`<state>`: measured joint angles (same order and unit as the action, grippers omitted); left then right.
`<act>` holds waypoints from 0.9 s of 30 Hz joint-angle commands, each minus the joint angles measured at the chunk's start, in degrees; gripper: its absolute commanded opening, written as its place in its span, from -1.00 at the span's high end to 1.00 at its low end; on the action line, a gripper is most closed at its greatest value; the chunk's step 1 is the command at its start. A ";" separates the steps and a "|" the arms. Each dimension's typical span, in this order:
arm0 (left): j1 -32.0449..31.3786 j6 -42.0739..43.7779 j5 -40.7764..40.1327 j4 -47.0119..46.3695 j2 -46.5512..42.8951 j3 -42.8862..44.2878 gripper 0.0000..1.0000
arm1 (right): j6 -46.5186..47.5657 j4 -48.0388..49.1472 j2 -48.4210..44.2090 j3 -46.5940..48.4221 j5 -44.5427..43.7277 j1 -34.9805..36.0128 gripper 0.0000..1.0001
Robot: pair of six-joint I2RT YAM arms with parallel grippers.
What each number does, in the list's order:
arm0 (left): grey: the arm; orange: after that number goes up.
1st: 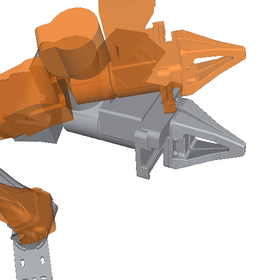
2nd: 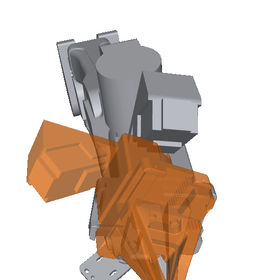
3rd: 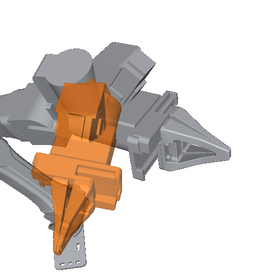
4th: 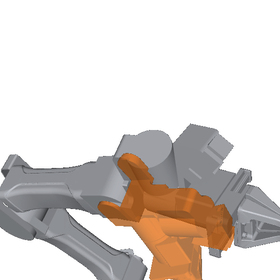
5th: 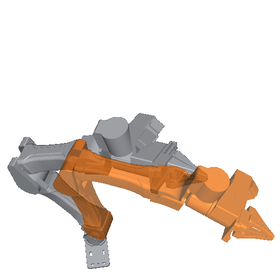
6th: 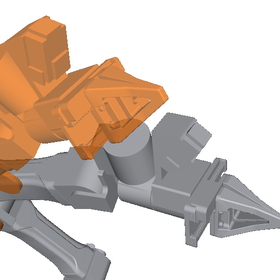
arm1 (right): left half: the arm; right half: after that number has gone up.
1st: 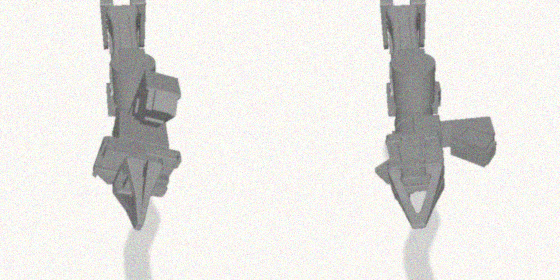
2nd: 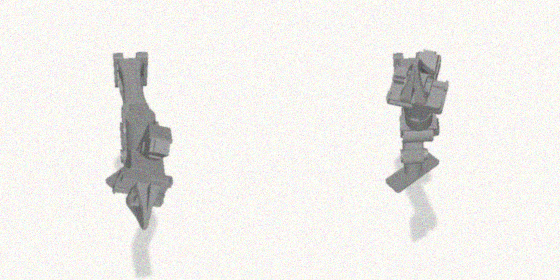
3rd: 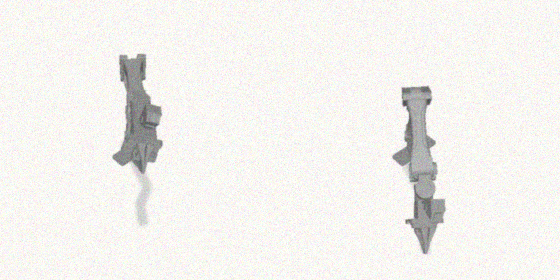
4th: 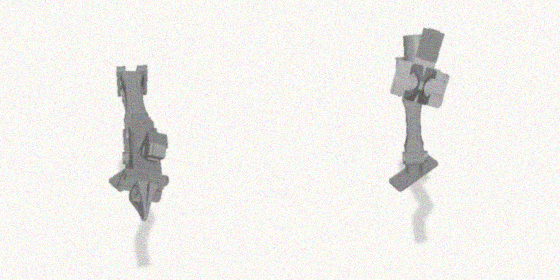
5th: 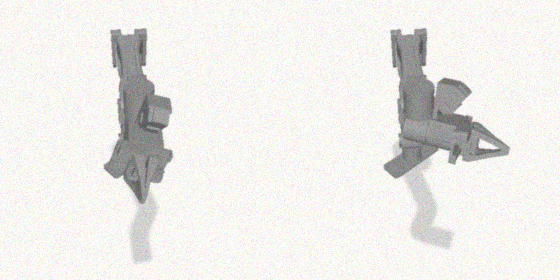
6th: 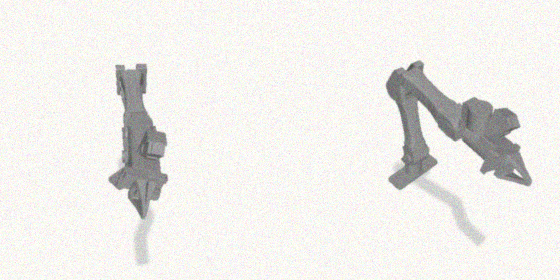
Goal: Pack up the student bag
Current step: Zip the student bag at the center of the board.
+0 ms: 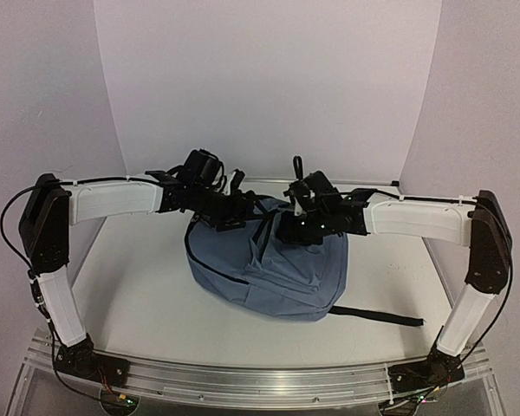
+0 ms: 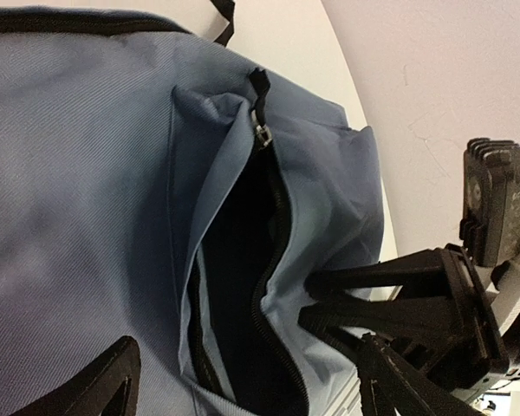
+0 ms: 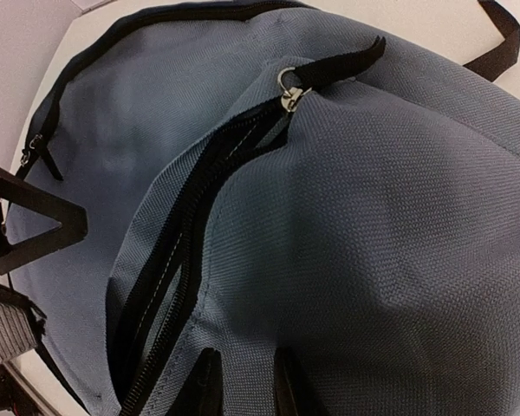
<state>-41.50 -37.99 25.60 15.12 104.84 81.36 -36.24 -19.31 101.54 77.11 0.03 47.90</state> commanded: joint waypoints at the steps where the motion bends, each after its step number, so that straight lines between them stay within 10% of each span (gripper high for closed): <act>1: -0.83 0.33 0.43 -4.50 3.79 5.95 -0.73 | -1.53 -1.64 -1.56 -3.10 3.53 -0.78 0.56; 19: -1.48 6.18 -8.17 2.82 8.57 12.25 -0.77 | 5.53 -4.49 -0.67 13.26 3.16 -10.76 0.29; 27: -1.48 7.07 -8.51 4.79 12.53 15.42 -0.88 | 6.93 -4.42 5.92 14.21 10.68 -10.76 0.56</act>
<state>-42.81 -32.51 17.80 18.68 115.78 93.37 -30.79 -23.20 105.31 92.68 6.12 36.66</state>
